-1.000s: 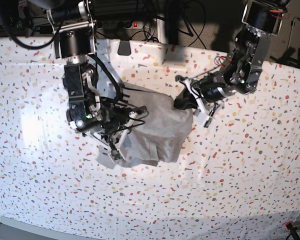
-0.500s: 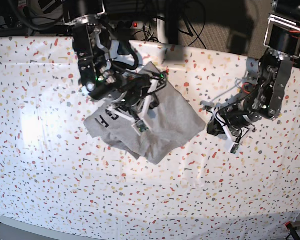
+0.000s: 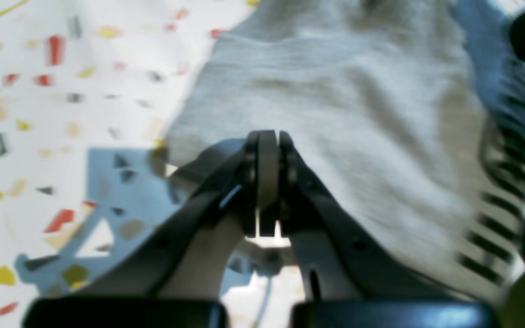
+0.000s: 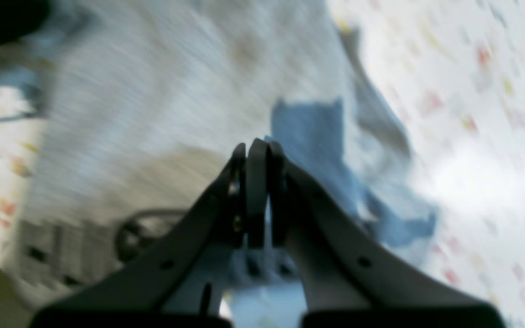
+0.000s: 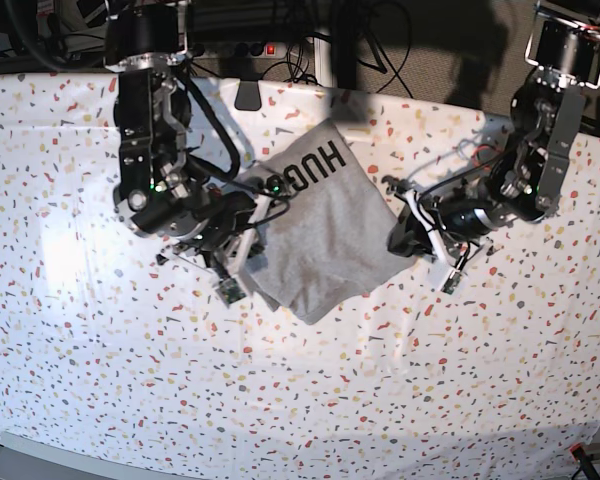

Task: Fold the T-shirt properly
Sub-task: 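Hold the shirt with both grippers and flatten it, printed side up, then open both grippers and lift them away from the shirt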

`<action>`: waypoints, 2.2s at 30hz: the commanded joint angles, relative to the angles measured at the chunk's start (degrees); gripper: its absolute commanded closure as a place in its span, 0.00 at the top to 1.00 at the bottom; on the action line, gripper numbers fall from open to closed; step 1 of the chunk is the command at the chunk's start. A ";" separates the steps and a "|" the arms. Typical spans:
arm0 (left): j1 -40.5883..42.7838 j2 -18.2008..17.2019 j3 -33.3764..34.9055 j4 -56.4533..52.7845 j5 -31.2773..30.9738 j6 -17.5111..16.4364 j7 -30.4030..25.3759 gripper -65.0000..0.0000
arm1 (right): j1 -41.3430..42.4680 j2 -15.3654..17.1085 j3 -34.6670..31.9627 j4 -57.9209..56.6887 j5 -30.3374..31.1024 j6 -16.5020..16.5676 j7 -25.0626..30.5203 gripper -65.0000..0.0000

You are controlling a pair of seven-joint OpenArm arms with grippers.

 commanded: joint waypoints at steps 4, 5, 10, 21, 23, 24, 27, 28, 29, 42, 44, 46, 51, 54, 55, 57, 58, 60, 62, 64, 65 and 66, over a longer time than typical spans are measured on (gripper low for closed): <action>4.85 0.33 -0.35 6.10 -3.50 -0.50 -1.42 0.00 | -1.09 3.67 2.56 1.05 1.46 0.07 0.09 0.00; 6.40 0.79 -0.35 6.60 -4.44 -0.61 -1.88 0.00 | -1.92 4.31 2.73 1.05 1.44 0.09 0.09 0.00; 12.07 2.78 -0.24 6.67 -4.85 -0.85 -8.50 0.00 | -6.95 4.37 2.14 1.05 1.51 0.22 0.52 0.00; 11.80 0.70 -0.37 6.67 -4.70 -0.83 -7.80 0.00 | -11.39 -2.93 -4.46 1.07 -1.90 0.55 4.44 0.00; 11.80 -0.20 -0.44 6.69 -4.70 -0.81 -7.82 0.00 | -11.28 -3.10 -5.05 1.07 -3.28 0.55 4.31 0.00; 11.80 -0.79 -0.44 6.69 -4.72 -0.81 -7.82 0.00 | -11.28 -3.06 -5.09 1.20 -3.26 0.52 3.96 0.00; 11.89 -2.64 -1.07 6.69 -5.01 -0.81 -7.58 0.00 | -11.30 -3.04 -5.07 3.50 -2.67 0.52 0.17 0.00; 12.00 -3.10 -1.38 6.78 -5.46 -0.81 -7.61 0.00 | -11.39 -2.82 -5.07 4.90 -2.05 0.52 -1.18 0.00; 12.20 -3.39 -1.79 6.97 -5.81 -0.81 -7.50 0.00 | -11.52 -2.58 -5.01 6.58 -1.16 0.52 -2.38 0.00; 23.54 -3.39 -18.32 12.79 -5.99 -0.79 -6.29 0.00 | -23.30 -1.84 9.75 24.24 9.44 0.50 -4.44 0.00; 25.90 -3.39 -21.11 12.90 -6.01 -0.83 -5.79 0.00 | -26.38 -1.84 11.89 25.20 9.42 0.68 -4.48 0.00; 28.46 -3.39 -23.58 12.90 -6.01 -0.85 -5.84 0.00 | -29.59 -1.84 13.73 26.23 9.44 2.91 -4.46 0.00; 35.17 -3.37 -28.81 12.90 -5.99 -4.44 -5.86 0.00 | -36.89 -1.86 16.44 26.62 9.44 4.79 -4.83 0.00; 39.60 -3.37 -31.74 12.90 -5.99 -7.58 -5.88 0.00 | -41.97 -1.88 16.41 26.62 9.66 4.79 -4.83 0.00; 41.11 -3.39 -32.65 12.90 -5.97 -8.24 -5.88 0.00 | -43.71 -1.86 16.41 26.62 10.05 4.81 -4.81 0.00; 44.15 -3.37 -34.32 12.90 -5.95 -8.44 -5.88 0.00 | -47.21 -1.88 16.41 26.62 11.52 4.83 -4.61 0.00; 45.66 -3.37 -35.08 12.90 -5.75 -8.44 -5.88 0.00 | -49.03 -1.86 16.41 26.62 12.37 4.87 -4.09 0.00; 48.65 -3.37 -36.24 12.87 -4.72 -8.44 -5.86 0.00 | -52.63 -2.01 16.41 26.60 12.44 4.94 -1.62 0.00; 51.47 -3.37 -36.61 12.76 -2.99 -8.46 -5.81 0.00 | -56.00 -2.16 16.39 26.58 12.37 4.94 1.31 0.00; 53.88 -3.32 -36.59 12.48 -1.73 -8.68 -5.88 0.00 | -58.86 -2.16 16.31 26.16 12.41 4.94 3.69 0.00; 54.82 -3.32 -36.59 12.26 -1.64 -9.09 -5.90 0.00 | -59.91 -2.16 16.31 25.64 12.39 4.94 4.33 0.00; 55.63 -3.17 -36.59 11.93 -1.66 -9.33 -5.97 0.00 | -60.74 -2.14 16.31 24.79 12.37 4.94 4.76 0.00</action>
